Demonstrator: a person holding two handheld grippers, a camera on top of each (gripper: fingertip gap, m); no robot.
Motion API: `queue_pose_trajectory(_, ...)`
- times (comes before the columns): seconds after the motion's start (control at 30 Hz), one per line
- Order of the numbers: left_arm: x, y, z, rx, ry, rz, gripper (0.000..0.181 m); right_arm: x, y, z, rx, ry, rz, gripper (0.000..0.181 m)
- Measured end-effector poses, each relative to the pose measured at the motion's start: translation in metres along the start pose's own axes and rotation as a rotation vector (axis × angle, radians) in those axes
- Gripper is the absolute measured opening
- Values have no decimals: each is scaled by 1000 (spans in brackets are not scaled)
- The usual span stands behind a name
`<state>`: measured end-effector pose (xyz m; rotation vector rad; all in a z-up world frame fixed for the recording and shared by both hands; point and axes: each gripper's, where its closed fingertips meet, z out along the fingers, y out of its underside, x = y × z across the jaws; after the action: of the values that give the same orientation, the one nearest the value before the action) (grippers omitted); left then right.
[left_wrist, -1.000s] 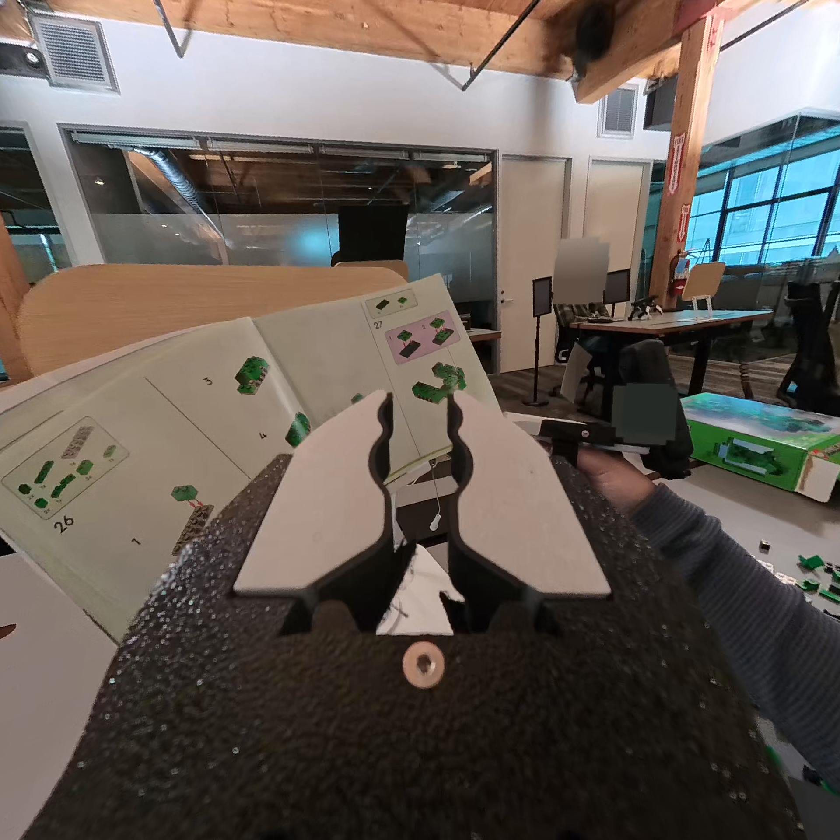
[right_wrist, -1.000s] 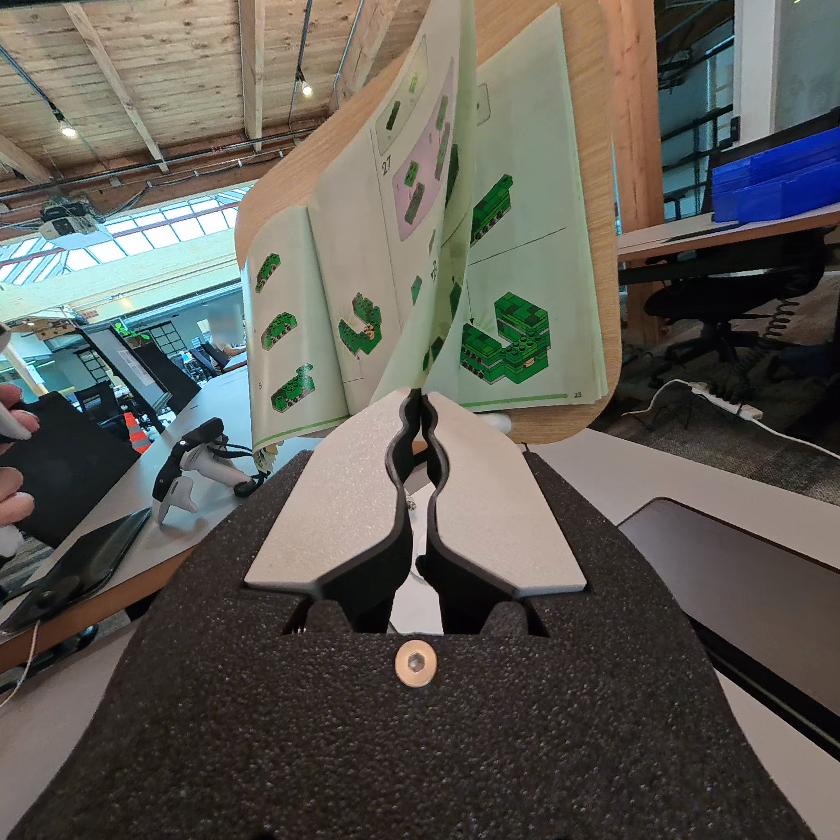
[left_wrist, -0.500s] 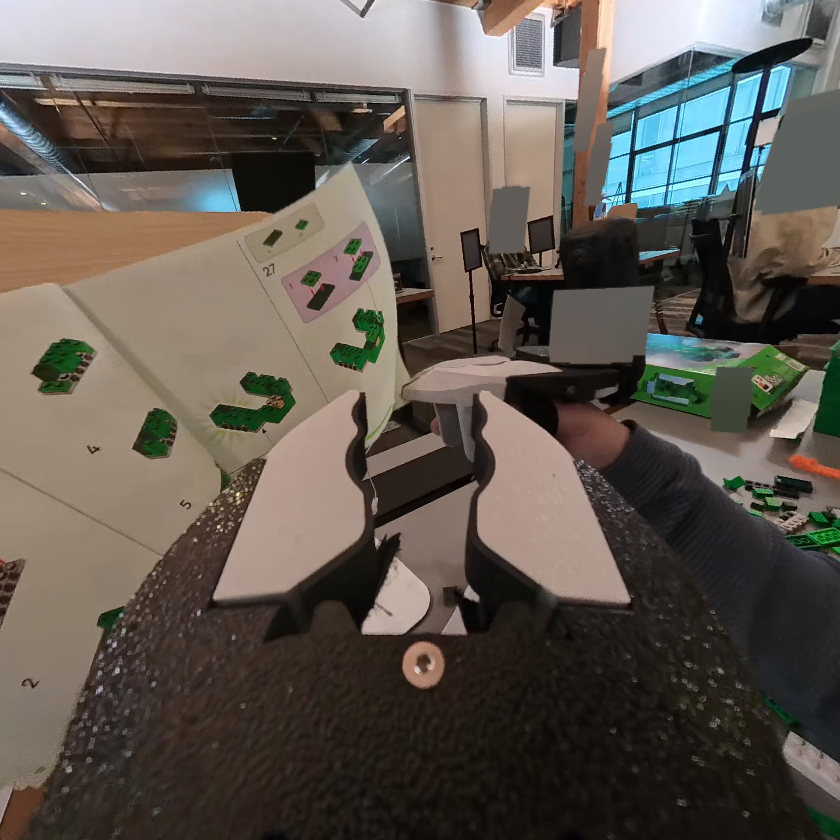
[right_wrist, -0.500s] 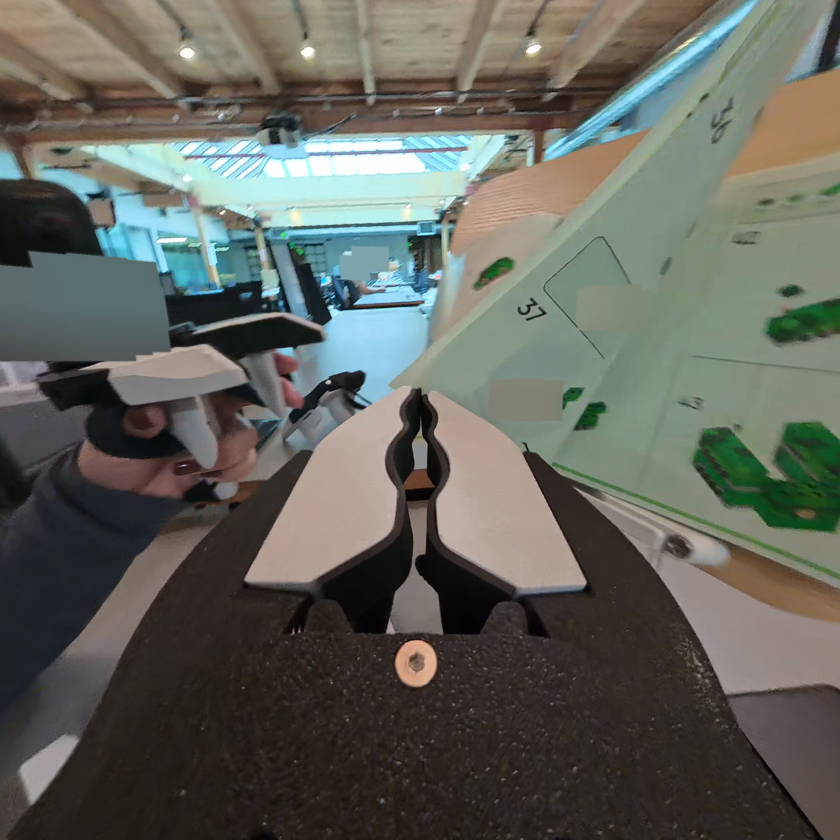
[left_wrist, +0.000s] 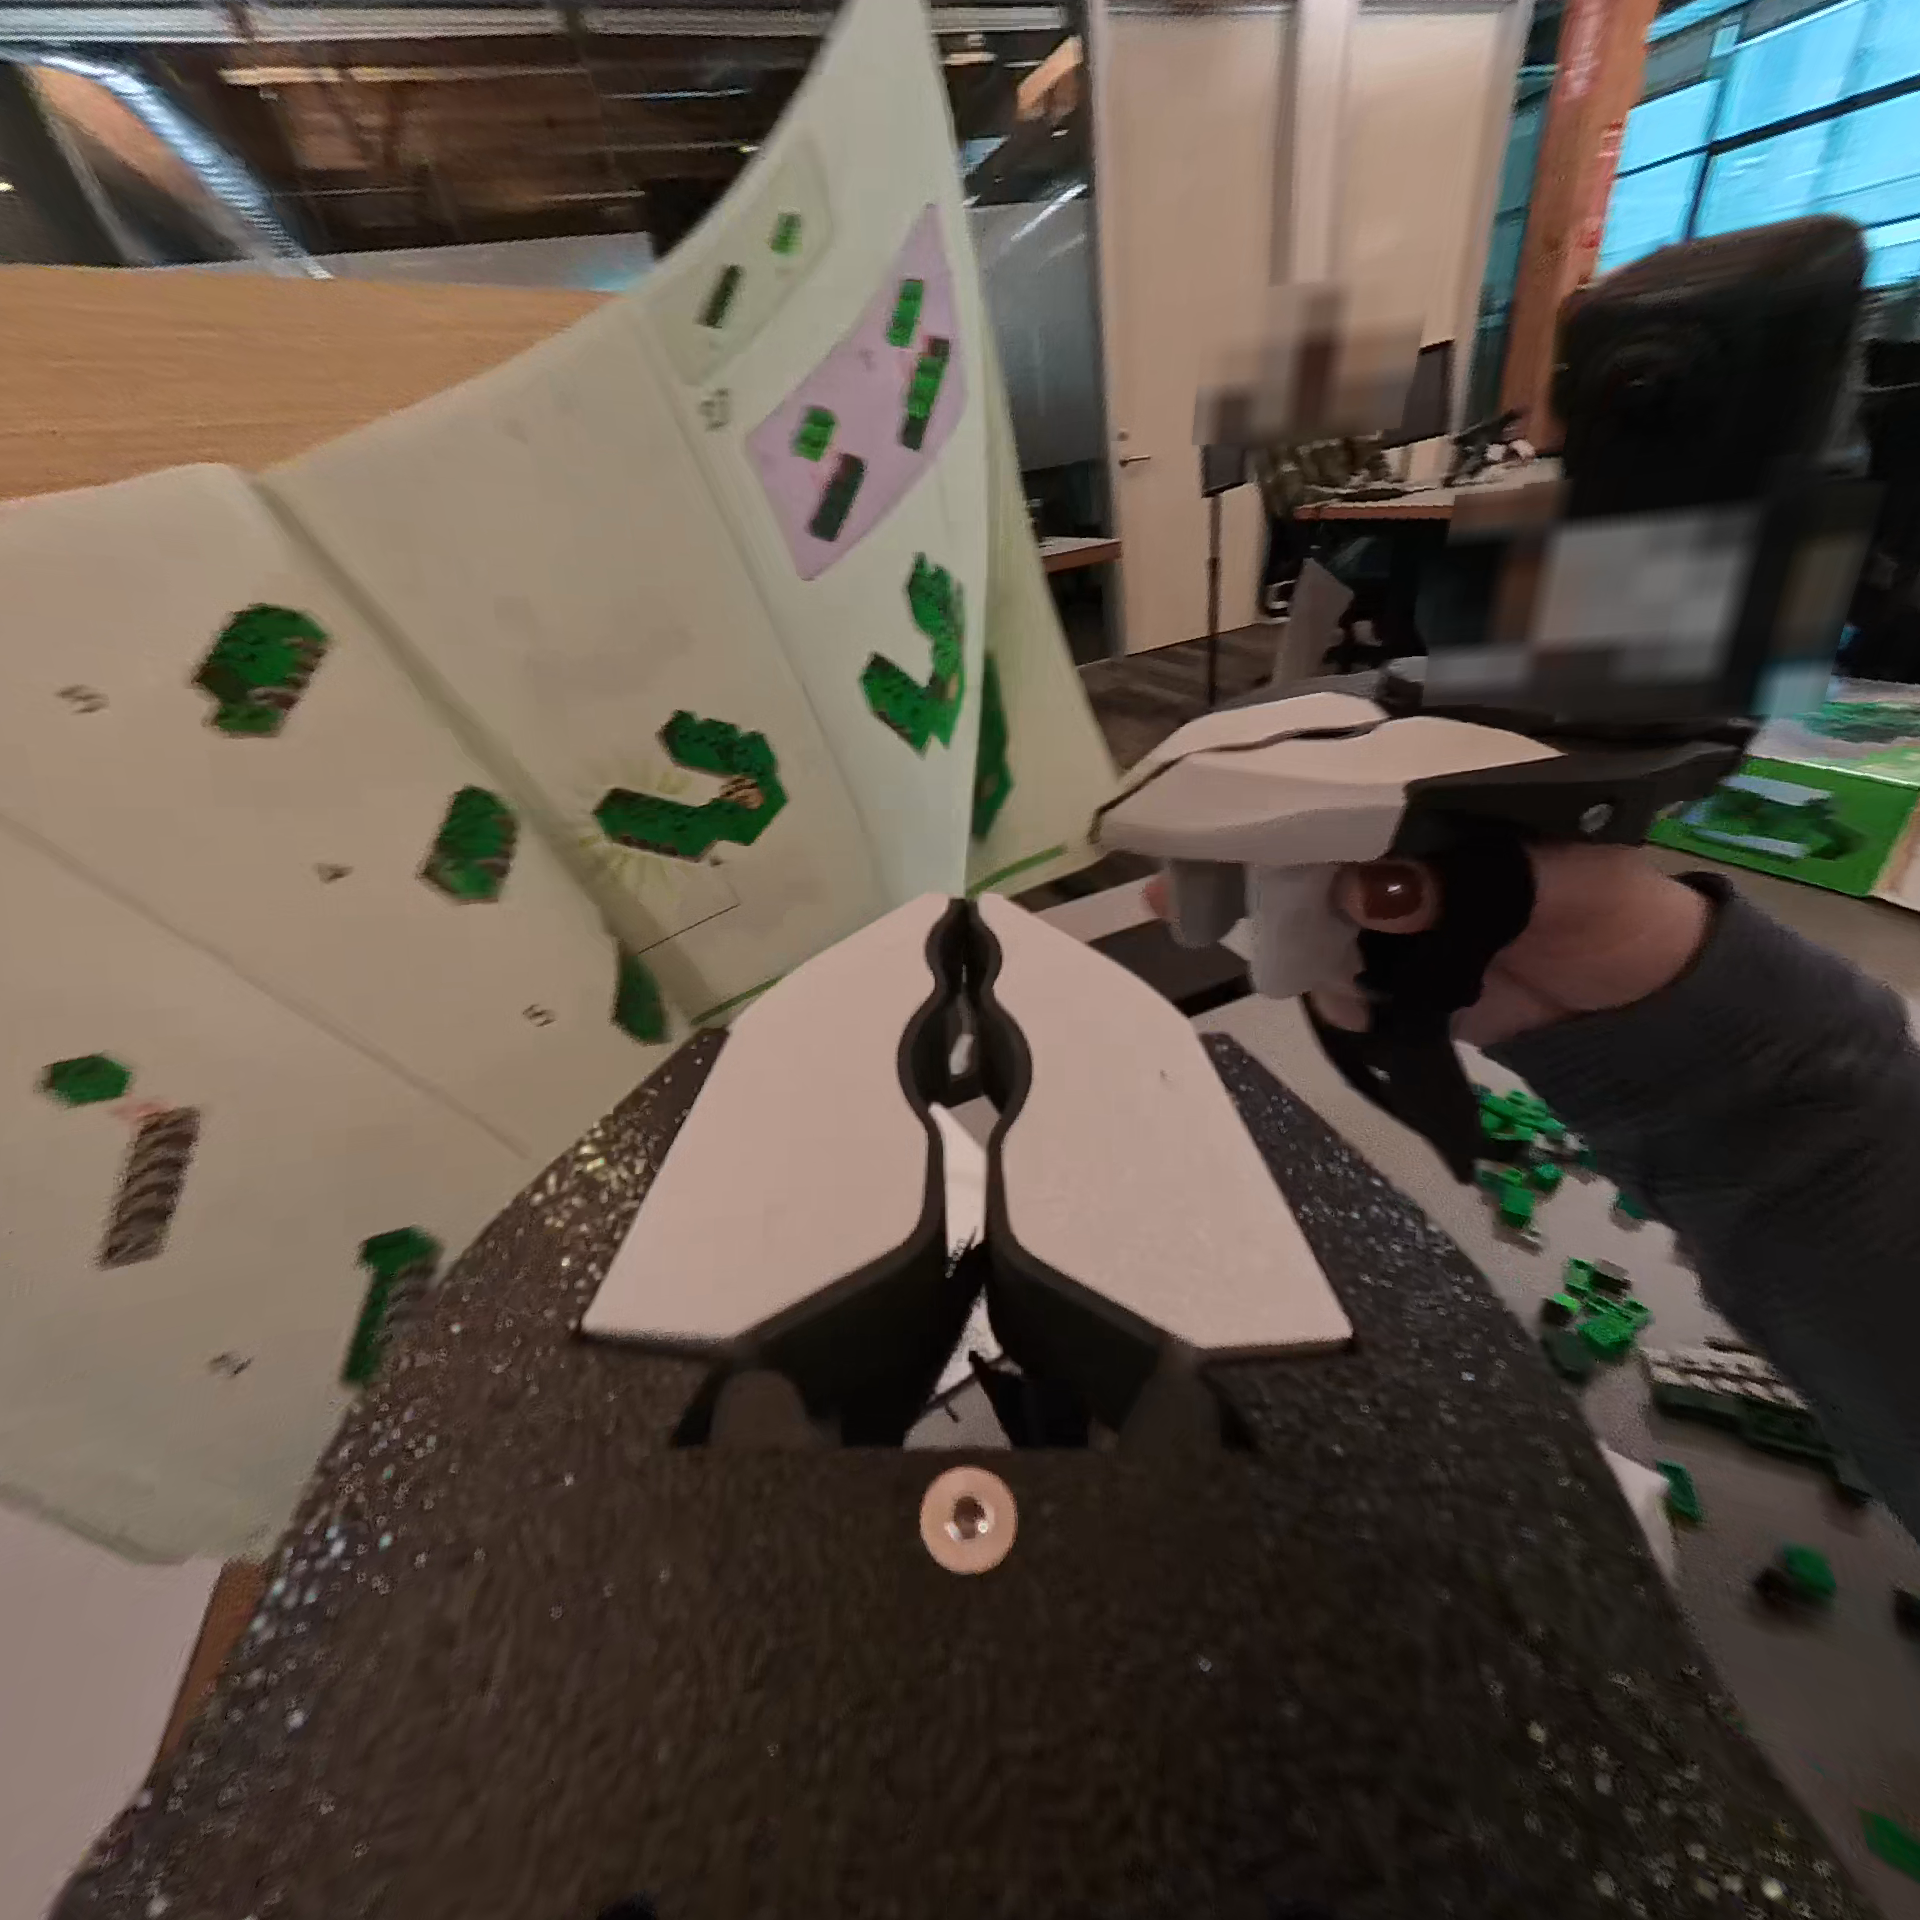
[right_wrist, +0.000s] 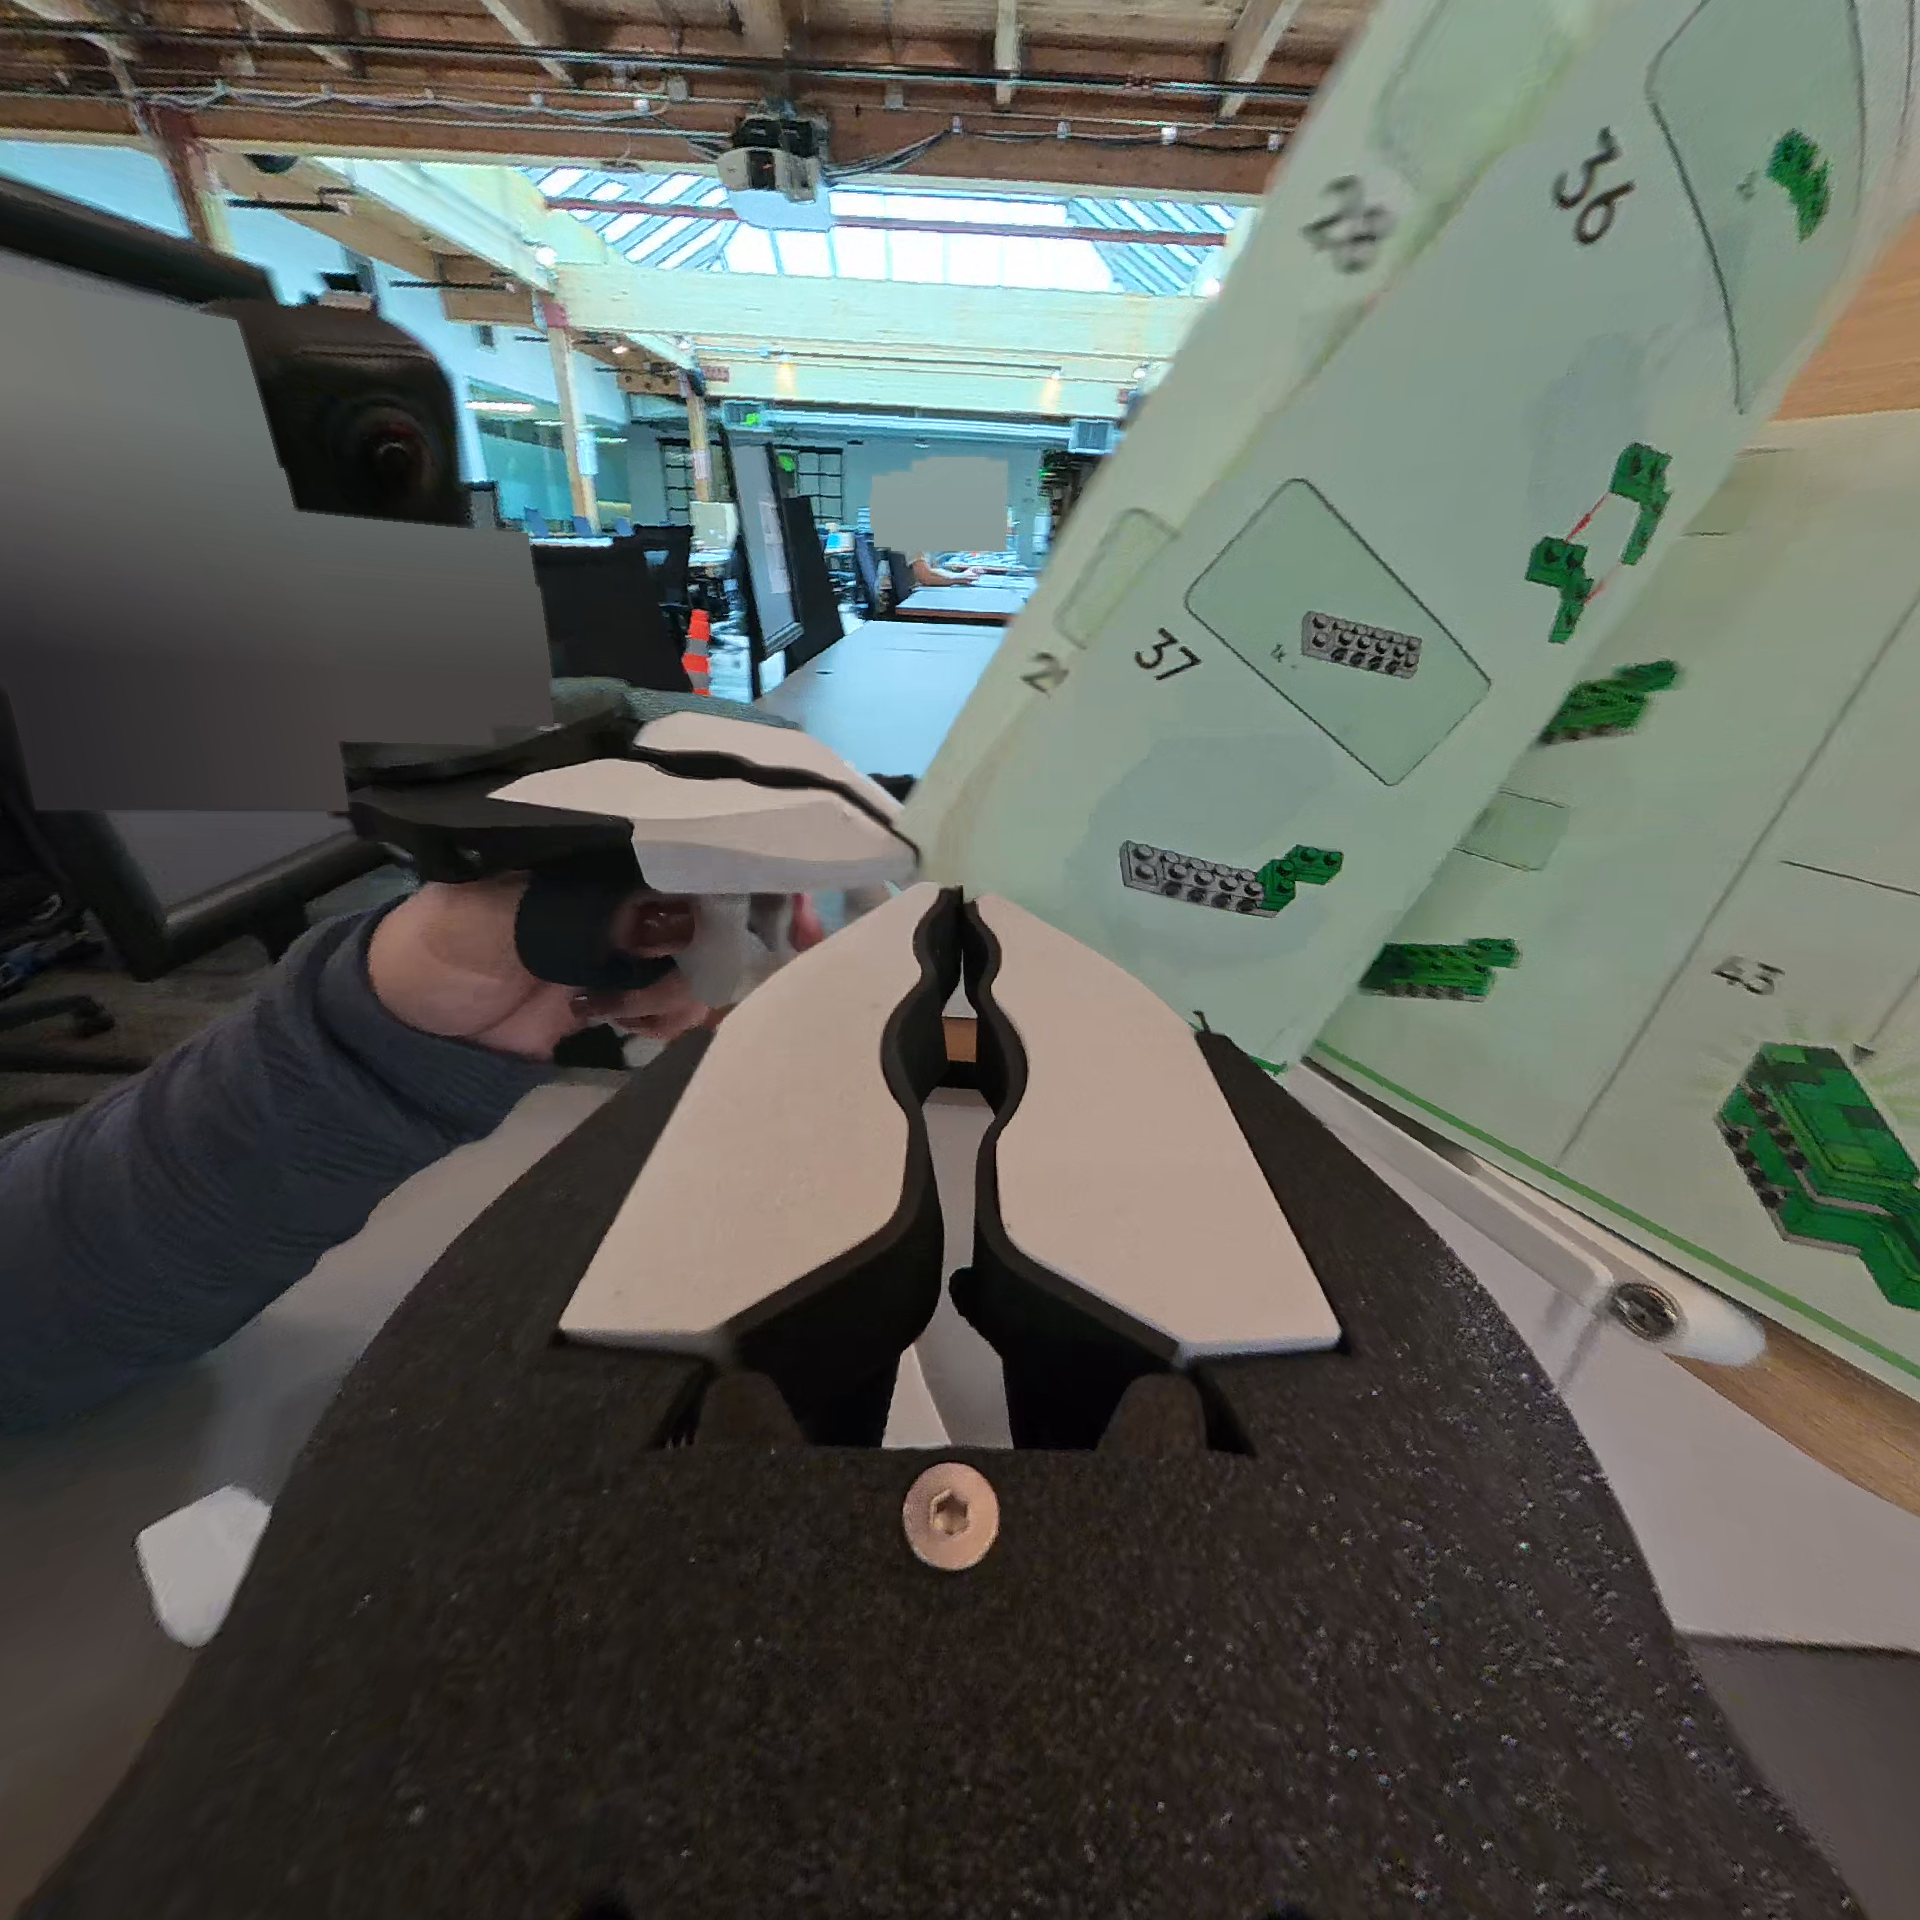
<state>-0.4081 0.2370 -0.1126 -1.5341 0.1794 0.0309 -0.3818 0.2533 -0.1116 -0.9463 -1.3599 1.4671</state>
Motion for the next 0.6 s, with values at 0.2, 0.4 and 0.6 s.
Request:
queue_pose_trajectory(0.2, -68, 25, -23, -118, -152, -137, 0, 52, 7, -26, 10, 268, 92, 0)
queue_pose_trajectory(0.4, -129, 60, -53, -186, -279, -312, 0, 78, 7, -49, 68, 396, 175, 0)
queue_pose_trajectory(0.6, -138, 85, -65, -294, -235, -395, 0, 89, 14, -56, 80, 431, 228, 0)
